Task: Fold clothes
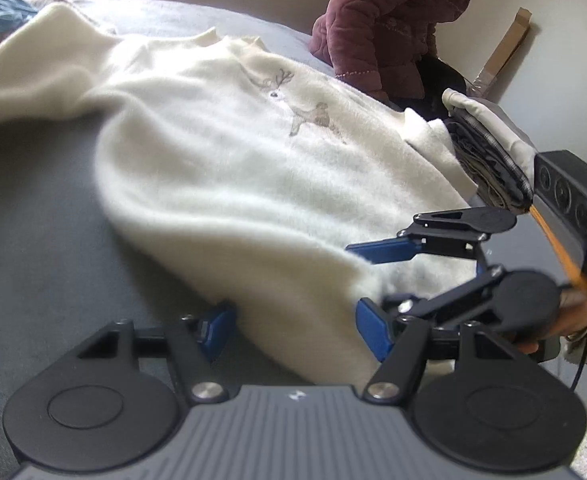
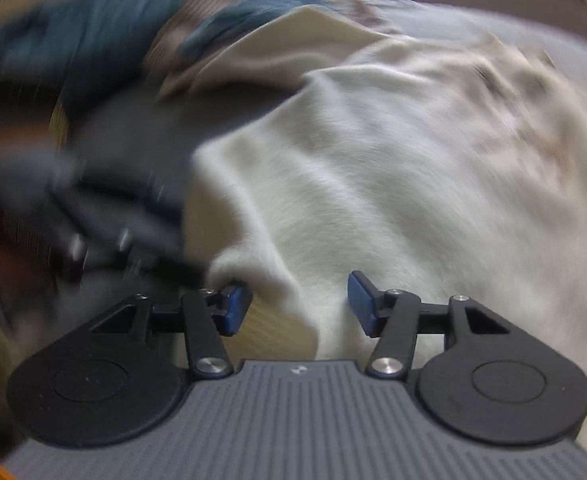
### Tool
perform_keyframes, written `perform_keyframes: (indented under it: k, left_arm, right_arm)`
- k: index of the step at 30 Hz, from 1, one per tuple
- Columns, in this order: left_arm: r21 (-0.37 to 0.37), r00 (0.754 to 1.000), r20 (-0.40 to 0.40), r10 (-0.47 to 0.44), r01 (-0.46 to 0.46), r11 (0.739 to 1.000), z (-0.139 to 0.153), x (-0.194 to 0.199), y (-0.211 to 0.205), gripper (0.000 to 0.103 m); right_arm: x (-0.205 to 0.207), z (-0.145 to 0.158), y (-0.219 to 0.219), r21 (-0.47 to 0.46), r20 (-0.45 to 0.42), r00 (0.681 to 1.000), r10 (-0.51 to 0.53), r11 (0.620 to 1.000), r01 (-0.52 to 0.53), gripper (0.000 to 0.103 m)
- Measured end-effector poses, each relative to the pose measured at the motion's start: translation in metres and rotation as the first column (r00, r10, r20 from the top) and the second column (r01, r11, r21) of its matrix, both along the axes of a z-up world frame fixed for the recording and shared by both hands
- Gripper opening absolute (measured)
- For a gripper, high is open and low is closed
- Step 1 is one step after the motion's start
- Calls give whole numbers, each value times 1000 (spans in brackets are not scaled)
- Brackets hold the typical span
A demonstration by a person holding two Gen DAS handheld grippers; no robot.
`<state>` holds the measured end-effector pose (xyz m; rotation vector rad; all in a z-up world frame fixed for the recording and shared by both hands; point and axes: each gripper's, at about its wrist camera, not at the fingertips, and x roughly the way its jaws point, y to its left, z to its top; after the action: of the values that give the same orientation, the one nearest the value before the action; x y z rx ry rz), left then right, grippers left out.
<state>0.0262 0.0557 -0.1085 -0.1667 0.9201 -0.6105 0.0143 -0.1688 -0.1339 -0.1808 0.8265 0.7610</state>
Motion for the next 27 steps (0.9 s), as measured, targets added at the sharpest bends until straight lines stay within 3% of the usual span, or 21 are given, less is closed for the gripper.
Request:
perform_keyframes:
  k: [1, 2, 3, 6, 10, 13, 15, 21, 27]
  left_arm:
    - [3, 1000, 8, -7, 7, 1000, 3, -2, 0, 68]
    - [7, 1000, 16, -14, 14, 1000, 6, -4, -1, 68]
    - [15, 999, 32, -19, 19, 1000, 10, -7, -2, 68]
    - [49, 992, 117, -43, 37, 998, 21, -18, -11, 68]
    - [112, 980, 189, -70, 50, 993, 27, -24, -31, 68]
    - [161, 972, 213, -95, 61, 985, 23, -25, -47, 68]
    - [194, 970, 225, -92, 48, 980, 21, -25, -54, 68]
    - [185, 973, 230, -36, -7, 983, 26, -22, -56, 68]
    - [239, 954, 289, -79, 8, 971, 32, -33, -63, 66]
  right_arm:
    - [1, 0, 1, -2, -5, 1000, 4, 1000, -4, 42]
    - [5, 1, -1, 26, -39, 999, -11, 1000, 12, 20]
    - [11, 2, -5, 60, -78, 996, -30, 998, 35, 9]
    - [28, 6, -32, 250, -228, 966, -121, 952, 178, 7]
    - [51, -3, -66, 452, -468, 871, -152, 805, 384, 7]
    - [52, -15, -75, 515, -590, 799, -115, 708, 482, 7]
    - [50, -21, -76, 533, -635, 767, -90, 668, 520, 8]
    - [40, -16, -63, 539, -626, 777, -61, 687, 488, 10]
    - [36, -12, -61, 544, -623, 781, -44, 693, 473, 10]
